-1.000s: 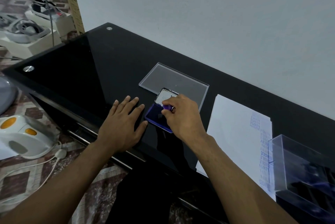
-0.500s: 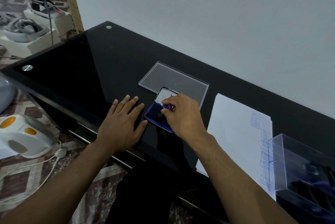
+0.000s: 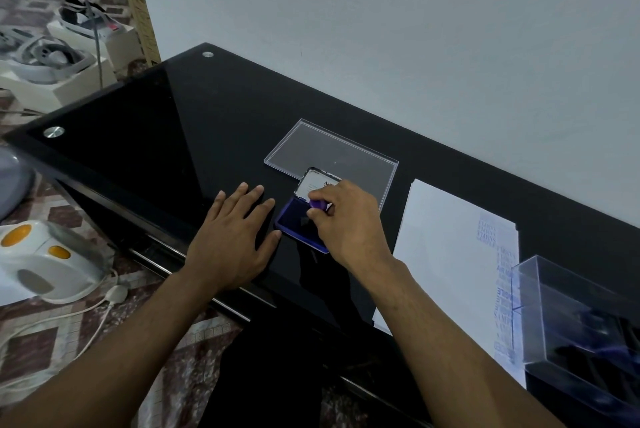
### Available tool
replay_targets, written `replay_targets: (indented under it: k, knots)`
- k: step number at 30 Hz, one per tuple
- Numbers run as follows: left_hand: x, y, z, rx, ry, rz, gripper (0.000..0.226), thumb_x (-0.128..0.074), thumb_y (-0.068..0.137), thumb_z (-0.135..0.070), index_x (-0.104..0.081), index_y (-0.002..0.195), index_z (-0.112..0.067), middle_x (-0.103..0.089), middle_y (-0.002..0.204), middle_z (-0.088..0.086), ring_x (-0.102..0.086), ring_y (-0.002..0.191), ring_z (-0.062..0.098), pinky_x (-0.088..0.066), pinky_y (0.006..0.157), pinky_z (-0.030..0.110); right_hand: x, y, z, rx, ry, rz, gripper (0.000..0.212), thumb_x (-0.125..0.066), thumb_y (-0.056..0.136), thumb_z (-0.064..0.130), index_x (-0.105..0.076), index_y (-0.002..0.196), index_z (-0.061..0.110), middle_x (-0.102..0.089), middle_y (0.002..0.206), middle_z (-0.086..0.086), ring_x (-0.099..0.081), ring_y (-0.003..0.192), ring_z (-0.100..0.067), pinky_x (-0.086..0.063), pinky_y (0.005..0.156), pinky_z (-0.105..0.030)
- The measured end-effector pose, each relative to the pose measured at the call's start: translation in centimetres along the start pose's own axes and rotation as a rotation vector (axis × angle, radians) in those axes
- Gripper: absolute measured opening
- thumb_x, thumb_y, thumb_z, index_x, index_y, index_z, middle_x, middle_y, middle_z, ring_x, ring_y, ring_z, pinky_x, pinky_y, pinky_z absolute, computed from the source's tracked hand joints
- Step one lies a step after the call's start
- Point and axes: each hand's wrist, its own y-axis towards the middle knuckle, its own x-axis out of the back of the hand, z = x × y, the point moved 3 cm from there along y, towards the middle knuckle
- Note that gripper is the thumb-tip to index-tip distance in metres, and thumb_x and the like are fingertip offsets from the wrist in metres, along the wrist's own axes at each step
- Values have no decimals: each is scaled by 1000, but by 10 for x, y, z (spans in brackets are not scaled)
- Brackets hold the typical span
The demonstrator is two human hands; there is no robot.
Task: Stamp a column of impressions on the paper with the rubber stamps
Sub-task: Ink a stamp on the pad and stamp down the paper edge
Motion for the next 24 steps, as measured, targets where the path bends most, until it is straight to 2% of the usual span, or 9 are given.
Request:
replay_targets:
  k: [5,9,13,17,22,24]
  knots:
    - [6,2,-2,15,-52,14,83,-16,87,-70,-35,155,-27,-25,165,2,-9,155,22,-6,126,49,0,-1,-4,-11,84,-47,26,-65,94,18,-70,119,18,-67,115,2,-61,102,-9,-48,95,-22]
    - [13,7,-10,20,-95,-17,79,-26,89,-67,-36,155,-25,-29,163,4,-14,154,24,-12,126,50,8,-5,-11,-26,168,-171,24,-71,90,18,-74,113,19,-68,111,2,-63,94,-10,-56,90,-29]
    - [18,12,-28,-15,-98,-26,75,-32,92,-63,-34,155,-24,-29,163,5,-15,154,24,-12,126,48,24,-15,-25,-35,178,-229,28,-71,90,20,-72,118,18,-69,115,0,-63,98,-11,-56,89,-29]
    - [22,20,-60,-75,-115,-37,73,-34,92,-61,-37,153,-22,-32,161,6,-19,153,25,-12,126,48,43,-30,-49,-92,186,-272,30,-72,89,21,-71,118,20,-68,113,2,-62,95,-12,-52,85,-20]
    - [25,29,-111,-185,-166,-59,66,-37,93,-59,-41,148,-24,-39,156,5,-28,148,26,-22,124,48,66,-52,-86,-202,157,-310,26,-72,89,25,-73,114,19,-69,112,1,-64,90,-12,-51,90,-24]
    - [23,34,-131,-211,-186,-50,62,-44,96,-56,-40,150,-25,-35,159,5,-24,150,25,-21,124,47,74,-61,-104,-243,154,-341,26,-72,89,25,-73,114,19,-68,114,1,-64,91,-11,-51,91,-23]
